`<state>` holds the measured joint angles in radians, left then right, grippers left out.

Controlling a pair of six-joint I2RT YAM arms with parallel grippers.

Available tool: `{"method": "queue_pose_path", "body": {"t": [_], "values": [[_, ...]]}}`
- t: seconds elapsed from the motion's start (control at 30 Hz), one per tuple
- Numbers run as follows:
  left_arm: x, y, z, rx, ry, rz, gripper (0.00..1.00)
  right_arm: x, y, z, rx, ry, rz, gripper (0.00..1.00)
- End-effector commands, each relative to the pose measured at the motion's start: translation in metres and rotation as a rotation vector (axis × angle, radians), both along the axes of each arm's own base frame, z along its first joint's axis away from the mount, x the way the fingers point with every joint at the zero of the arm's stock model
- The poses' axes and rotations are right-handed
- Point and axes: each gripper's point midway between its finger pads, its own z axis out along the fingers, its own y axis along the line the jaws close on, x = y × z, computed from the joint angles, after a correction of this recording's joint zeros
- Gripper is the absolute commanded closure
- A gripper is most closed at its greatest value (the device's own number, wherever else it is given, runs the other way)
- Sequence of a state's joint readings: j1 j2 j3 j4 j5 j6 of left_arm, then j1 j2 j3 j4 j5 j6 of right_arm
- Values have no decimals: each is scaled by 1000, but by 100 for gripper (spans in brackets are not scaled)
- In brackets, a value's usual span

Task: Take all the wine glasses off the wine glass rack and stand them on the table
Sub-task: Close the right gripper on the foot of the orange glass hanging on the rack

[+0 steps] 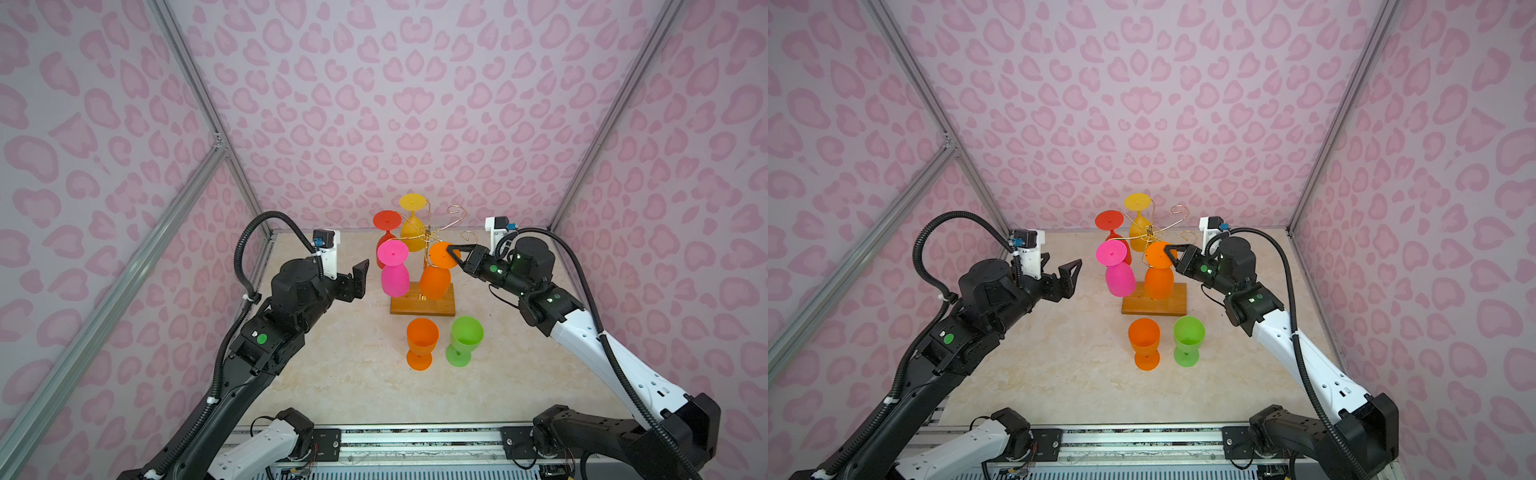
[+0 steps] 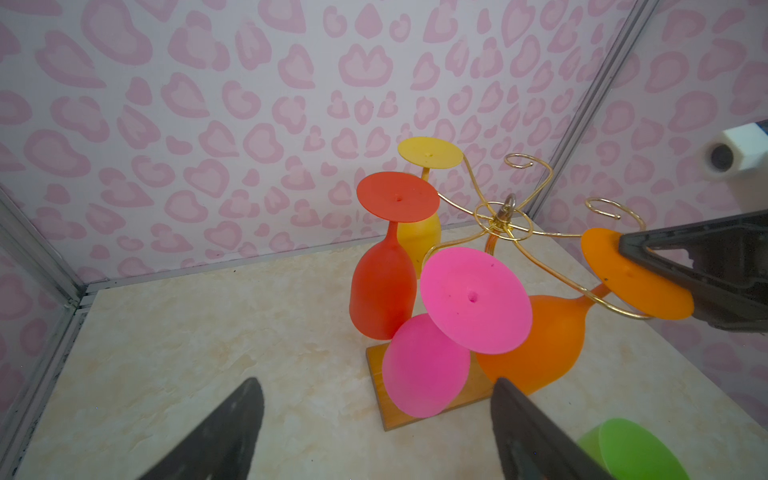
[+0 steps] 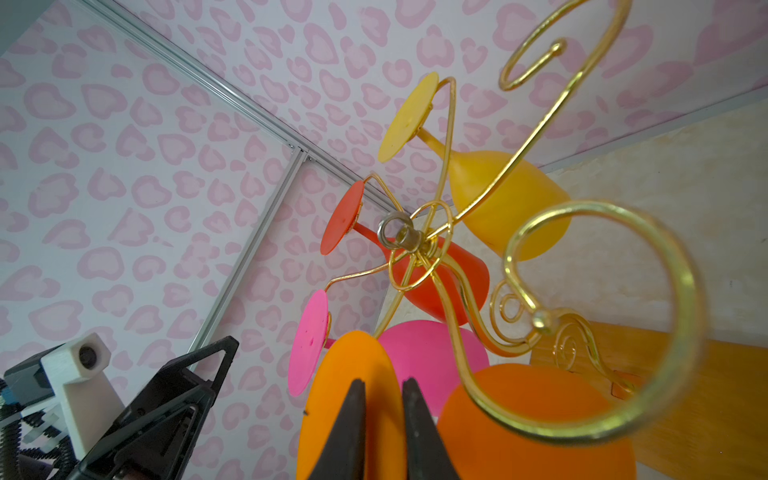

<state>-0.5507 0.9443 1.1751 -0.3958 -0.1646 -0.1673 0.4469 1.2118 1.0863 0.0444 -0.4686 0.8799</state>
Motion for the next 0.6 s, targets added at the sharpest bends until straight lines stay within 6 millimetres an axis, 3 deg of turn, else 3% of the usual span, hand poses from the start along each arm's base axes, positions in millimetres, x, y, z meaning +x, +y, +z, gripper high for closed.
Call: {"method": "queue_pose_path", "body": {"t": [0.0,0.57], "values": [[3,-3,6,-24,-23,-7,13,-2,0,13,24,-38,6,84],[3,-5,0,-28,-6,-24,13,-10,-4,32,113,-55,31,91]]}}
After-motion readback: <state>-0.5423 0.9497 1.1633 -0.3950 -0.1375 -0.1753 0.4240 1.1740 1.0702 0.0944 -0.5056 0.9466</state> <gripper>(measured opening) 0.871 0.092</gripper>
